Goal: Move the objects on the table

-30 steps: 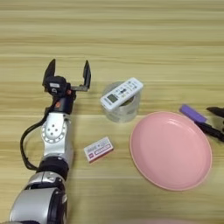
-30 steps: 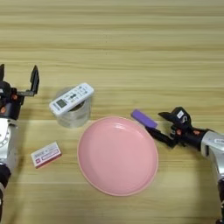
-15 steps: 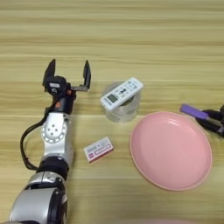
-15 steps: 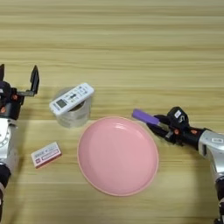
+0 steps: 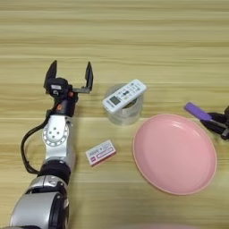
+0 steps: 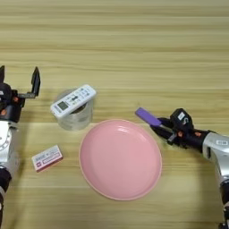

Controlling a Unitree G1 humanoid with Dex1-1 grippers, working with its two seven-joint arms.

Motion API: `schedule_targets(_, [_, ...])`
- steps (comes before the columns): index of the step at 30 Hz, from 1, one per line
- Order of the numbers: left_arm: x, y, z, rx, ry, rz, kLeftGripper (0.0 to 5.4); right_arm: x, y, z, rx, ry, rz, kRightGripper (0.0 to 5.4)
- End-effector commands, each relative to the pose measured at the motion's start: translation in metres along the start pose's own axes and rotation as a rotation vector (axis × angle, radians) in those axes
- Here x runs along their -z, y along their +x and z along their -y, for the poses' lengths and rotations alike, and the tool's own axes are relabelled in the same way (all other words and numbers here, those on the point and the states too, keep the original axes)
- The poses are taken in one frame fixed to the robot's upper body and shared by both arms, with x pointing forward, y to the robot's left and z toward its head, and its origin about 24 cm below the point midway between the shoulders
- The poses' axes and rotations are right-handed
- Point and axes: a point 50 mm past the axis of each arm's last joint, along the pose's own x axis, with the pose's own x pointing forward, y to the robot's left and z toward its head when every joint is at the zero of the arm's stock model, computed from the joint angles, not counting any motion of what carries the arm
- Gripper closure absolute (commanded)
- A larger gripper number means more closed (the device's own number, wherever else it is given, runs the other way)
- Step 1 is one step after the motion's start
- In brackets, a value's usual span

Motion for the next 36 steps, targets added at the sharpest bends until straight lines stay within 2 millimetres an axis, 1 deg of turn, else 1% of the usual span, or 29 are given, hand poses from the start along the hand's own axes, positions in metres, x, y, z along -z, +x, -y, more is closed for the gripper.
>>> schedule_targets(1, [-0.002, 0.005, 0.004, 0.013, 0.002, 0.016, 0.0, -0.018, -0.001, 0.004, 0.007, -0.038, 0.074, 3.99])
schedule_targets(4, [-0.002, 0.005, 0.004, 0.013, 0.001, 0.015, 0.0, -0.038, -0.004, 0.003, 0.001, -0.067, 0.179, 3.99])
schedule_targets(8, [-0.002, 0.005, 0.004, 0.014, 0.001, 0.014, 0.0, -0.058, -0.007, -0.003, -0.024, -0.103, 0.261, 3.99])
schedule_targets(13, [-0.002, 0.005, 0.005, 0.013, 0.001, 0.015, 0.0, -0.077, -0.01, -0.017, -0.076, -0.149, 0.326, 3.99])
schedule_targets(17, [-0.002, 0.005, 0.005, 0.014, 0.001, 0.017, 0.0, -0.087, -0.011, -0.038, -0.16, -0.187, 0.342, 3.99])
schedule_targets(21, [-0.002, 0.005, 0.005, 0.014, 0.001, 0.019, 0.0, -0.089, -0.012, -0.055, -0.238, -0.214, 0.327, 3.99])
schedule_targets(25, [-0.003, 0.005, 0.006, 0.015, 0.001, 0.021, 0.0, -0.086, -0.013, -0.067, -0.307, -0.234, 0.288, 3.99])
schedule_targets(31, [-0.003, 0.005, 0.006, 0.015, 0.001, 0.023, 0.0, -0.077, -0.013, -0.074, -0.355, -0.239, 0.228, 3.99])
schedule_targets(36, [-0.003, 0.005, 0.006, 0.015, 0.002, 0.024, 0.0, -0.063, -0.011, -0.078, -0.374, -0.236, 0.149, 3.99])
